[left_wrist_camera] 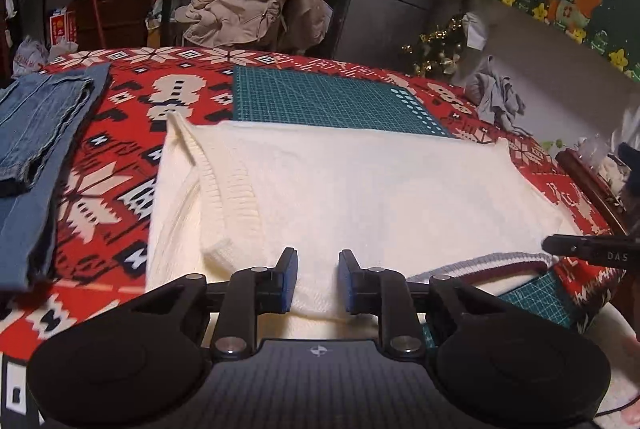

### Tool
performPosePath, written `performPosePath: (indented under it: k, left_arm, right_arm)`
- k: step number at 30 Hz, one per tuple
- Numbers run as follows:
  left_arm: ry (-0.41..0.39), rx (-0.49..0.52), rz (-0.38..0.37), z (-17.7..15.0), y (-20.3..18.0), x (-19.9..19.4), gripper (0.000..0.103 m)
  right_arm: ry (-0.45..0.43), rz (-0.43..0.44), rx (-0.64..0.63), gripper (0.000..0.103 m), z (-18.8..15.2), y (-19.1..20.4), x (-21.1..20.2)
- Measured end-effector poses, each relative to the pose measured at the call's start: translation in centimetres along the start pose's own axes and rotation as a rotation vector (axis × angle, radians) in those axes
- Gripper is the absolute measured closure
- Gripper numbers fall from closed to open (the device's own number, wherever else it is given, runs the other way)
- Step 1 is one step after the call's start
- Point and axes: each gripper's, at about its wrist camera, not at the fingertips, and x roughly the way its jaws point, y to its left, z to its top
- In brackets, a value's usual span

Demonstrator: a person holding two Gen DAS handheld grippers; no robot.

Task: Fold clothes

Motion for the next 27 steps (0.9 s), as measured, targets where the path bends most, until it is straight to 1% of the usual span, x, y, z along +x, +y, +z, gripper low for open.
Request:
performPosePath:
  k: [3,5,7,8,9,11,16,18,21,23,25,27]
  left_arm:
    - [0.004,0.002,0.002,-0.3,0.1,-0.6,0.08]
    - [0.002,0.01,0.0,-0.4,0.0,-1.0,0.08]
    - [-0.001,0.031,0.001,-0.4,-0.3,-1.2,0.081]
    - [0.006,0.038,0.004,-0.4,-0.5,-1.1,0.083]
    - [0.021,0.042,0.005,-0.4,-0.6,-1.0,0.089]
    - [0.046,0.041,0.013,-0.4,-0.6,-0.7,0.09]
    - [0.06,0.0,0.033,-0.6,0.5,-1.3,0.091]
    - [0.064,-0.021,0.037,-0.8,1.0,-1.7,0.094]
    - [0.052,-0.044,0.059,-0.7,1.4,-2.3,0.095]
    - [0.008,-0.09,0.016,-0.3,1.8,-2.9,0.095]
    - [-0.021,-0.145,-0.04,0.1,2.3,-3.1,0.095]
    - [-0.024,-0.176,-0.043,0.7,2.5,-2.4,0.095]
  right_arm:
    - [0.006,-0.003,0.038,0.086,-0.5,-0.8,-0.7]
    - [-0.011,-0.005,0.04,0.085,-0.7,-0.8,-1.3]
    - [-0.044,0.012,0.015,0.085,-0.6,-0.3,-2.0]
    - [-0.053,0.019,-0.005,0.085,-0.5,0.3,-2.0]
    - [-0.058,0.024,-0.028,0.085,-0.3,0.8,-1.9]
    - [-0.068,0.035,-0.075,0.085,0.0,2.0,-1.7]
    - [-0.032,0.052,-0.04,0.085,-0.3,1.9,-0.9]
    - [-0.016,0.058,-0.023,0.086,-0.5,1.7,-0.5]
    - [-0.01,0.051,-0.008,0.086,-0.7,1.3,-0.8]
    - [-0.009,0.038,0.008,0.085,-0.9,0.9,-1.1]
    - [-0.027,0.048,0.031,0.085,-0.8,0.5,-1.5]
    - [-0.043,0.056,0.037,0.085,-0.6,0.2,-1.8]
